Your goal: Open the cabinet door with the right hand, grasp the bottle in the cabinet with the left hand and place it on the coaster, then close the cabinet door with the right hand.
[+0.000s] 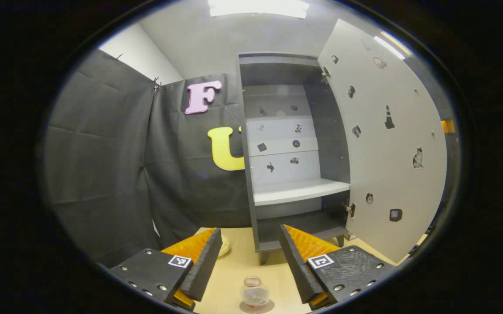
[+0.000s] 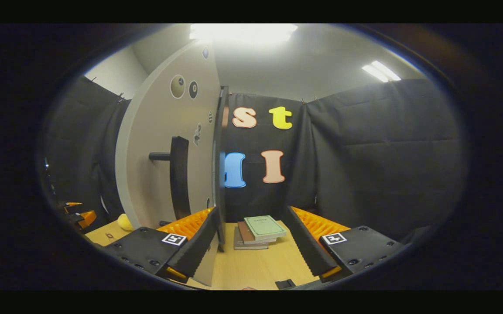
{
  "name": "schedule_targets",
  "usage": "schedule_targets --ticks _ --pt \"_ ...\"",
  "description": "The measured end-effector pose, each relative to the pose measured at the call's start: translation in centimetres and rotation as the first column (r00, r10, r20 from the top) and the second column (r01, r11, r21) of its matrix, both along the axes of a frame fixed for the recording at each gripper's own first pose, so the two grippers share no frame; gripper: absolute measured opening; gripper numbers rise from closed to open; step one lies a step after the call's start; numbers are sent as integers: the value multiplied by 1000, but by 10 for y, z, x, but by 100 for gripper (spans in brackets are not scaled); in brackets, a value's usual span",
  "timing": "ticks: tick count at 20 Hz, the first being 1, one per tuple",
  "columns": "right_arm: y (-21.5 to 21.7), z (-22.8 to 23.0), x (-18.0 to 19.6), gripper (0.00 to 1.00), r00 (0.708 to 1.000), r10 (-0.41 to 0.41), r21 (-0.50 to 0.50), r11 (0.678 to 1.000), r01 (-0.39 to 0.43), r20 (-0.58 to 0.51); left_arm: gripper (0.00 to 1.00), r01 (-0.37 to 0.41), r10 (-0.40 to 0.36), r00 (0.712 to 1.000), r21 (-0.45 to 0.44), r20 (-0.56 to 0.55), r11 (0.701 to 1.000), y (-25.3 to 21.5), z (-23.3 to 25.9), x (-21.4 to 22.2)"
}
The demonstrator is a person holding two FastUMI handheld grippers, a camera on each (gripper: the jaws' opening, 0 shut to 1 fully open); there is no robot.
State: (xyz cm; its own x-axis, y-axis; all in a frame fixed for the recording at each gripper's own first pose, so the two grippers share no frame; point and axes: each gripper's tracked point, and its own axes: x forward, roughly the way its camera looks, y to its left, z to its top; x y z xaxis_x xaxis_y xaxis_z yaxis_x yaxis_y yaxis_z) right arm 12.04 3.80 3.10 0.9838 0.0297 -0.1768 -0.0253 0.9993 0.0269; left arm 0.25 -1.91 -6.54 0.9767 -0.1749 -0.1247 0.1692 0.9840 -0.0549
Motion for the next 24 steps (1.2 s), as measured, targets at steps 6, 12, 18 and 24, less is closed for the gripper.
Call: schedule_targets --ticks 6,12,18,24 --pt "18 2 -10 96 1000 17 -1 1000 -17 -4 81 -9 9 1000 -6 -6 1000 13 -4 -2" --pt "33 3 -10 96 999 34 -2 999 -34 -3 79 -20 20 1000 -10 -10 1000 27 -8 -2" --pt "61 3 -11 96 996 86 5 996 -86 0 79 -41 41 999 -9 -10 999 45 -9 -5" --pt "87 3 -7 96 991 136 11 991 -136 4 81 -67 67 998 -6 -13 998 65 -12 -7"
